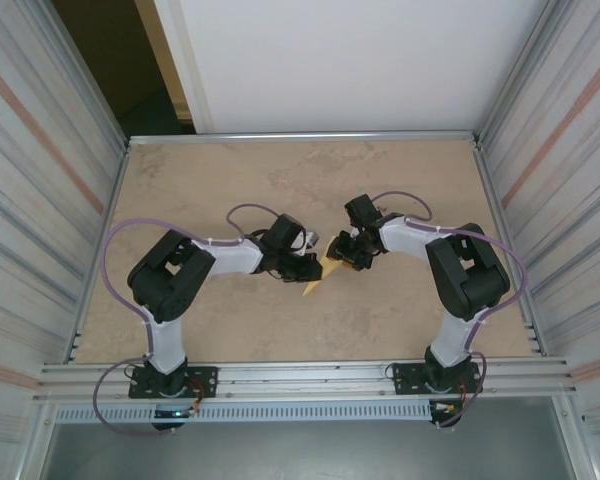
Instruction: Fold a paper plane with a square sheet of paper (pick it up from the middle)
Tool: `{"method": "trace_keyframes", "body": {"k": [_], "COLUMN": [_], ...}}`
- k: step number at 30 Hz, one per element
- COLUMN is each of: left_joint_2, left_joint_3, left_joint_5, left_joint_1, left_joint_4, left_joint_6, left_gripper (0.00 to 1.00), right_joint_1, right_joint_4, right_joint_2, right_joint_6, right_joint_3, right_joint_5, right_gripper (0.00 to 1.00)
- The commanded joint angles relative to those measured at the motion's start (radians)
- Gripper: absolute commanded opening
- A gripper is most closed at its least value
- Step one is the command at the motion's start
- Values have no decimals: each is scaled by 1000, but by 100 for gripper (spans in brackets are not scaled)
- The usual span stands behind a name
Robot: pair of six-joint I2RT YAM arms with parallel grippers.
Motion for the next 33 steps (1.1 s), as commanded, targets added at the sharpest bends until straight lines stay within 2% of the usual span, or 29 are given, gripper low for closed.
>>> {"method": "trace_keyframes", "body": {"k": [1,20,33], "left_joint_2": [15,31,-56], "left_joint_3": [14,4,-18], "left_joint_5": [0,-22,39], "left_joint_1": [6,8,24], "left_joint_4": [-2,-17,57], "left_joint_6": [15,8,-35], "left_gripper": [9,8,11], "right_joint_1": [38,38,41], "right_joint_4": [26,25,19], "right_joint_2": [186,197,217], "right_joint_6": [-16,-20,-25], "right_joint_3": [-80,-77,-68], "right_joint_5": [77,75,78], "right_gripper": [43,40,39]}}
